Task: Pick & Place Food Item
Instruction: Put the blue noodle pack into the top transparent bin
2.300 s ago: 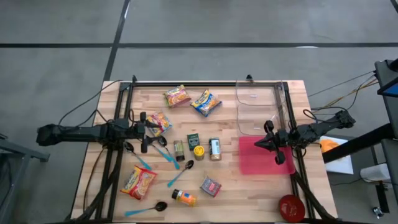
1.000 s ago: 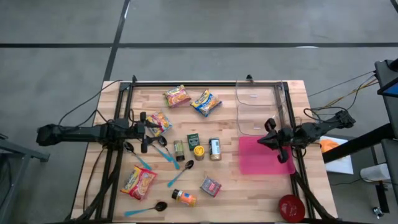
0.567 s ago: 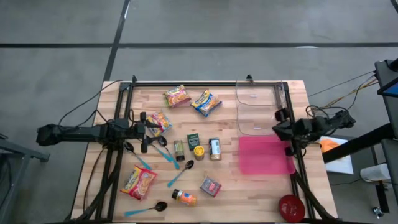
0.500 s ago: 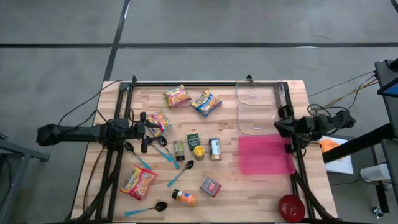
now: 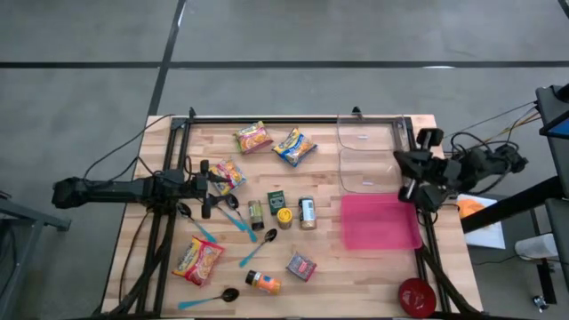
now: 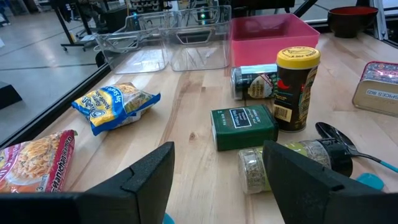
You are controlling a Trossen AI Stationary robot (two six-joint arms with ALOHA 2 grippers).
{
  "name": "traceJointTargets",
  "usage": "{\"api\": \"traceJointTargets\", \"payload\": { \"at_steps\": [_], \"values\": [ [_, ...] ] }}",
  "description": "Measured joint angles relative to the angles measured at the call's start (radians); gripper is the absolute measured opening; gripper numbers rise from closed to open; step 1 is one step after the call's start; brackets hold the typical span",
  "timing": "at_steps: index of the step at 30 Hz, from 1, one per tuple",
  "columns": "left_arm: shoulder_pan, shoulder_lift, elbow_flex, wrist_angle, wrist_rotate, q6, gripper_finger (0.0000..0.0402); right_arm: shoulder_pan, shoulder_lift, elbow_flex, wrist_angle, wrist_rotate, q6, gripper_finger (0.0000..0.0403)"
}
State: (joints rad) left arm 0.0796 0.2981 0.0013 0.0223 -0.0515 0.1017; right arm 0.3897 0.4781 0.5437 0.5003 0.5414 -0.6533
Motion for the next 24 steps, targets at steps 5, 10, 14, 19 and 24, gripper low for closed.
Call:
{"api": "traceJointTargets", "payload": {
  "at_steps": [5,10,14,19,24],
  "values": [
    [0.000,0.000,0.000,0.000,0.000,0.000,0.0244,0.000,0.159,0.151,-0.143,0.201,0.041,0.0008],
    [0.000,0.000,0.000,0.000,0.000,0.000,0.0244,-0.001,0.275,0.274,-0.262,0.226,0.097,0.0008],
    [0.000,0.000,0.000,0.000,0.000,0.000,0.0244,-0.006,0.337,0.354,-0.426,0.226,0.185,0.0008],
    [0.000,0.000,0.000,0.000,0.000,0.001,0.0244,-0.052,0.381,0.439,-0.615,0.226,0.310,0.0008],
    [0.000,0.000,0.000,0.000,0.000,0.003,0.0244,-0.159,0.408,0.490,-0.790,0.197,0.429,0.0008]
  ]
}}
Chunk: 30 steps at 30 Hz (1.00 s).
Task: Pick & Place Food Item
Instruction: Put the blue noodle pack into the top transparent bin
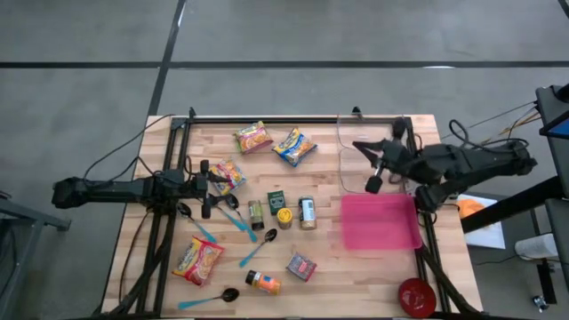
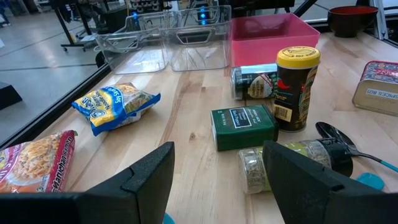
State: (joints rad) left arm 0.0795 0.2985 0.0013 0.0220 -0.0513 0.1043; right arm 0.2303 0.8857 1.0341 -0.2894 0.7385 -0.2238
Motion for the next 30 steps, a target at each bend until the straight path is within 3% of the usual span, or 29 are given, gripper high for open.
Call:
{"api": "traceJointTargets", "payload": {
  "at_steps": [10,19,25,30],
  "values": [
    [0.000,0.000,0.000,0.000,0.000,0.000,0.0244,-0.327,0.048,-0.038,-0.065,-0.442,0.078,0.0008],
    [0.000,0.000,0.000,0.000,0.000,0.000,0.0244,-0.487,0.170,-0.039,-0.059,-0.470,0.117,0.0008],
    [0.000,0.000,0.000,0.000,0.000,-0.002,0.0244,-0.595,0.291,0.002,-0.049,-0.690,0.139,0.0008],
    [0.000,0.000,0.000,0.000,0.000,-0.003,0.0244,-0.648,0.401,0.068,-0.063,-0.713,0.040,0.0008]
  ]
}}
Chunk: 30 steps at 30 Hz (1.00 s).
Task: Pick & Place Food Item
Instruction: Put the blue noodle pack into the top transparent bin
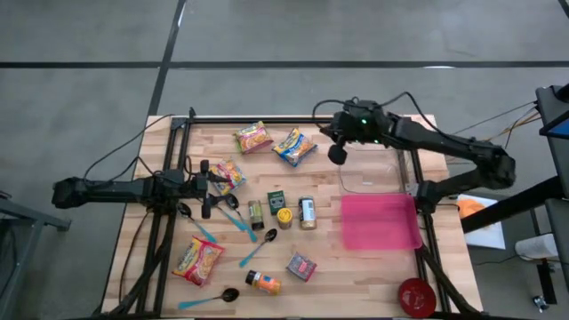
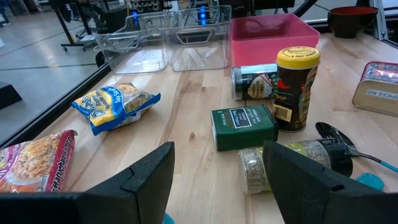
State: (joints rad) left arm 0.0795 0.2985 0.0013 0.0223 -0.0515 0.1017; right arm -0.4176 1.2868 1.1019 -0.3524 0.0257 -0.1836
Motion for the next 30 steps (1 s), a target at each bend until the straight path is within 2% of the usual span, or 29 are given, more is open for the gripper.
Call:
{"api": "traceJointTargets", "payload": {
  "at_steps": [2,9,22,30],
  "values": [
    [0.000,0.000,0.000,0.000,0.000,0.000,0.0244,-0.020,0.037,0.040,-0.042,-0.001,-0.043,0.0008],
    [0.000,0.000,0.000,0.000,0.000,0.000,0.0244,-0.044,0.156,0.151,-0.187,-0.001,-0.034,0.0008],
    [0.000,0.000,0.000,0.000,0.000,0.001,0.0244,-0.044,0.353,0.154,-0.191,0.000,-0.108,0.0008],
    [0.000,0.000,0.000,0.000,0.000,0.003,0.0244,-0.045,0.439,0.153,-0.190,-0.001,-0.096,0.0008]
  ]
}}
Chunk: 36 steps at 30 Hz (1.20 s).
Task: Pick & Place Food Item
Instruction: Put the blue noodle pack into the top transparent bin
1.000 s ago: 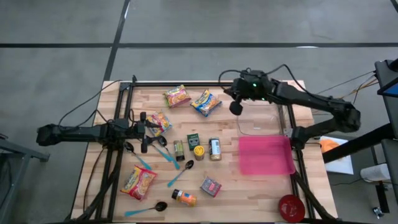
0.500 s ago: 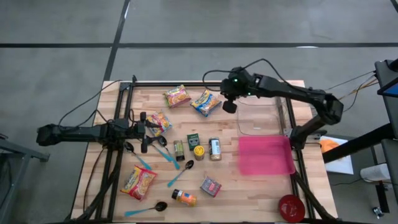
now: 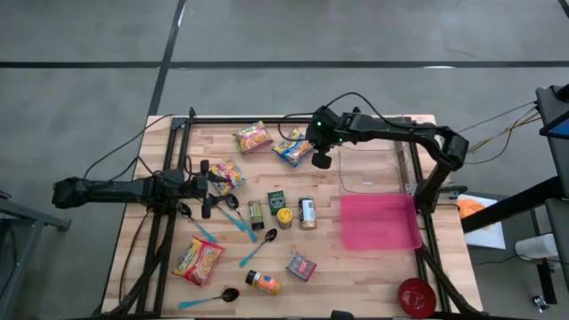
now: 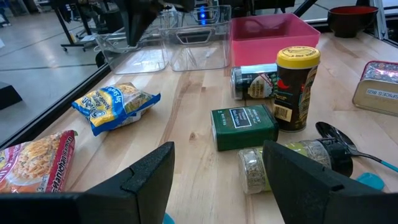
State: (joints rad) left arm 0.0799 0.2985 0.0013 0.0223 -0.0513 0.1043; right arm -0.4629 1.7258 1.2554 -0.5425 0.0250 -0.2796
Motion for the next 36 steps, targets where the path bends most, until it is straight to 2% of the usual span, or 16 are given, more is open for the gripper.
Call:
{"api": "traceJointTargets", "payload": {
  "at_steps": [9,14,20,23,26,32,36],
  "values": [
    [0.000,0.000,0.000,0.000,0.000,0.000,0.0244,0.012,0.035,-0.001,-0.003,-0.003,-0.036,0.0008],
    [0.000,0.000,0.000,0.000,0.000,0.000,0.0244,0.010,0.029,0.000,-0.001,-0.077,-0.079,0.0008],
    [0.000,0.000,0.000,0.000,0.000,-0.001,0.0244,-0.035,0.032,0.010,0.000,-0.103,0.046,0.0017],
    [0.000,0.000,0.000,0.000,0.000,-0.003,0.0244,-0.057,0.036,0.009,-0.001,-0.178,0.025,0.0051],
    [0.000,0.000,0.000,0.000,0.000,-0.003,0.0244,-0.060,0.047,0.007,0.000,-0.220,0.018,0.0105],
    [0.000,0.000,0.000,0.000,0.000,-0.003,0.0244,-0.063,0.090,0.010,0.000,-0.206,0.015,0.0212],
    [0.000,0.000,0.000,0.000,0.000,-0.003,0.0244,-0.060,0.107,0.013,0.002,-0.162,-0.079,0.0268]
  ]
}}
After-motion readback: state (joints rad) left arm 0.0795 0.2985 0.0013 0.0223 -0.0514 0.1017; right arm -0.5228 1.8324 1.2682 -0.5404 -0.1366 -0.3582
